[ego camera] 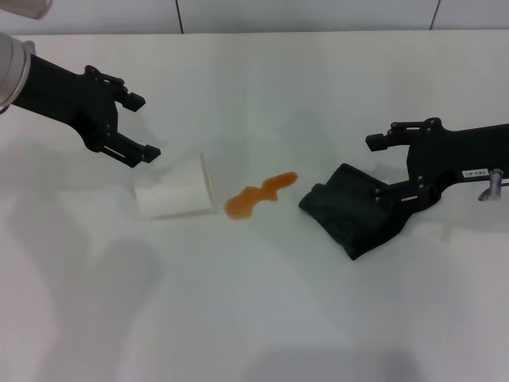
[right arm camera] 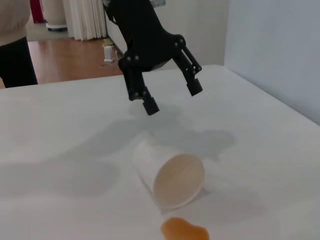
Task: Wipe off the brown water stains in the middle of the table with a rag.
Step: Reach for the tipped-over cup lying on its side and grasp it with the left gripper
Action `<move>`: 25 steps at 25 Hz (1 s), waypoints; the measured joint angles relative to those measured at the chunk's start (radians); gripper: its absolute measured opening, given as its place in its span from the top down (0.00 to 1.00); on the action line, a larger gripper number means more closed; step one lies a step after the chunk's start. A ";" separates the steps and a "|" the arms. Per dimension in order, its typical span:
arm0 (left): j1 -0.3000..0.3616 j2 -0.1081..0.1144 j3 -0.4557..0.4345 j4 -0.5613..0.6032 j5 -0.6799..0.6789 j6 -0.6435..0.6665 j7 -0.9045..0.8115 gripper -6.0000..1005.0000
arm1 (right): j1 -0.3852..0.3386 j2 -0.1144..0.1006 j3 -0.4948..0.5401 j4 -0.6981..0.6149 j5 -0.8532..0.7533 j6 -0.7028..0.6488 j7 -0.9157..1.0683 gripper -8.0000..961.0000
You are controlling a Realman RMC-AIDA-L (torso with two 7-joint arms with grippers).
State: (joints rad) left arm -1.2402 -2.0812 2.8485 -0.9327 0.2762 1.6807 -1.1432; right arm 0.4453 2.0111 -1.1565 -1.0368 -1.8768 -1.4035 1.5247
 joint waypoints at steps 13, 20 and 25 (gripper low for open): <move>0.034 0.002 0.000 0.012 0.041 0.038 0.021 0.11 | -0.003 -0.001 0.000 -0.001 0.009 0.000 -0.001 0.12; 0.041 0.002 0.000 0.072 0.050 0.004 0.045 0.11 | -0.004 -0.002 0.000 0.000 0.009 0.000 -0.002 0.12; 0.044 0.002 0.000 0.125 0.062 -0.048 0.058 0.11 | -0.004 -0.001 0.000 0.000 0.008 -0.004 -0.002 0.12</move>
State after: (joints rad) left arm -1.1961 -2.0790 2.8486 -0.8080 0.3383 1.6325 -1.0856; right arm 0.4417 2.0098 -1.1566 -1.0367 -1.8683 -1.4079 1.5232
